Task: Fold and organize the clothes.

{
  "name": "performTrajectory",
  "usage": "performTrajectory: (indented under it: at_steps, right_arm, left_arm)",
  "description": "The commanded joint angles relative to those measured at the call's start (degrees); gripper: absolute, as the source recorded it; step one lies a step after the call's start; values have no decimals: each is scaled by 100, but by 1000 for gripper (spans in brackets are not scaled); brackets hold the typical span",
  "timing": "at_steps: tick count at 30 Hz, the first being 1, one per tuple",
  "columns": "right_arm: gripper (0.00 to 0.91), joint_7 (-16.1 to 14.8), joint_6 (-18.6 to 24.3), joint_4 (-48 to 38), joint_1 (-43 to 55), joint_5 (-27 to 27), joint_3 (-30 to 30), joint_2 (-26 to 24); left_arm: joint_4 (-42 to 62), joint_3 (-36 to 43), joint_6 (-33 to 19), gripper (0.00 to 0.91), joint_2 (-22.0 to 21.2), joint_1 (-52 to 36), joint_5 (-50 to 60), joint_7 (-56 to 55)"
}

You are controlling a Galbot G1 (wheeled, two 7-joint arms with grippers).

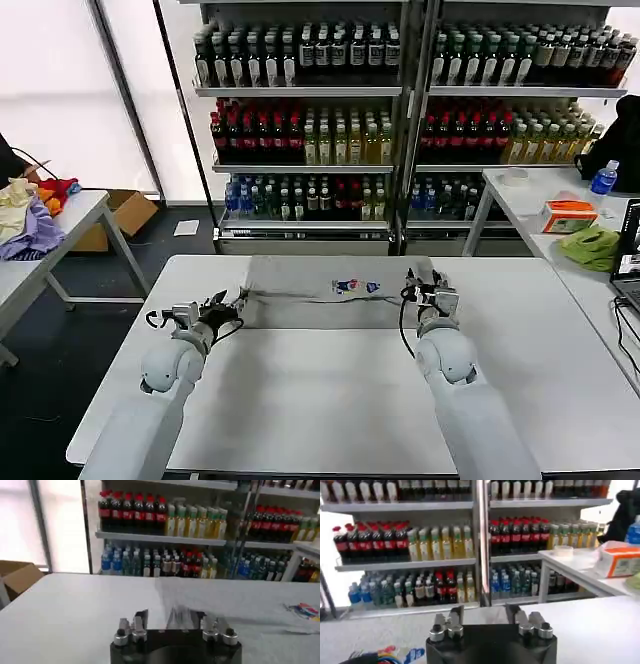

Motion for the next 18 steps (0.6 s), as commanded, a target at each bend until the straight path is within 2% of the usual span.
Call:
performTrajectory:
  at_steps: [1,6,18]
  right_arm:
    - [907,363,-247,857,-748,164,140,-158]
    - [907,412,-602,1239,-1317,162,310,-323]
    - [907,401,-672,900,-1347,178,420,-414]
  left_arm:
    - [-614,-104,166,907,17,537,58,-61]
    - [-671,-154,163,907,-38,768,178,-78]
    - [-608,-162,171,907,-84,931,332,-51]
